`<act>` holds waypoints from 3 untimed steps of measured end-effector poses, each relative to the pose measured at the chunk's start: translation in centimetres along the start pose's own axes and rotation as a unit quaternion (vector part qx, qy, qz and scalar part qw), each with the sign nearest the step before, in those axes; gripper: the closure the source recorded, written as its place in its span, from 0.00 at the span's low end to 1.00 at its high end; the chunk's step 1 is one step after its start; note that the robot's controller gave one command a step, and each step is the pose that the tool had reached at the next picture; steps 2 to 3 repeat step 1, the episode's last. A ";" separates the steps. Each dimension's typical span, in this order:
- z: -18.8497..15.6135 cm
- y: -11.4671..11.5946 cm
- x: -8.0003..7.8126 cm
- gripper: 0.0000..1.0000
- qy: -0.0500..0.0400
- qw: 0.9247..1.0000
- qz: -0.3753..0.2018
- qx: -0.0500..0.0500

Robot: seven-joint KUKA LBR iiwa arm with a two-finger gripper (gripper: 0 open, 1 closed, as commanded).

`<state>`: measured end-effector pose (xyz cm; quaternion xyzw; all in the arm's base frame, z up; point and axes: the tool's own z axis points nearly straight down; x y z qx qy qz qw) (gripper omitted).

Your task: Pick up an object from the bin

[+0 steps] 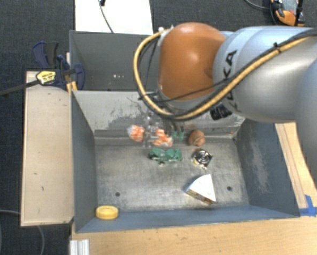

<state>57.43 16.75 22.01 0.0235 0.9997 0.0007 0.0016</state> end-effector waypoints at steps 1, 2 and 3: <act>0.0 0.0 0.0 1.00 0.000 1.000 0.000 0.000; 0.0 0.0 0.0 1.00 0.000 1.000 0.000 0.000; 0.0 0.0 0.0 1.00 0.000 1.000 0.000 0.000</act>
Offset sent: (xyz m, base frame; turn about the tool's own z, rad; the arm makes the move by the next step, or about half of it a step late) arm -0.0562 -0.0162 -0.0265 0.0590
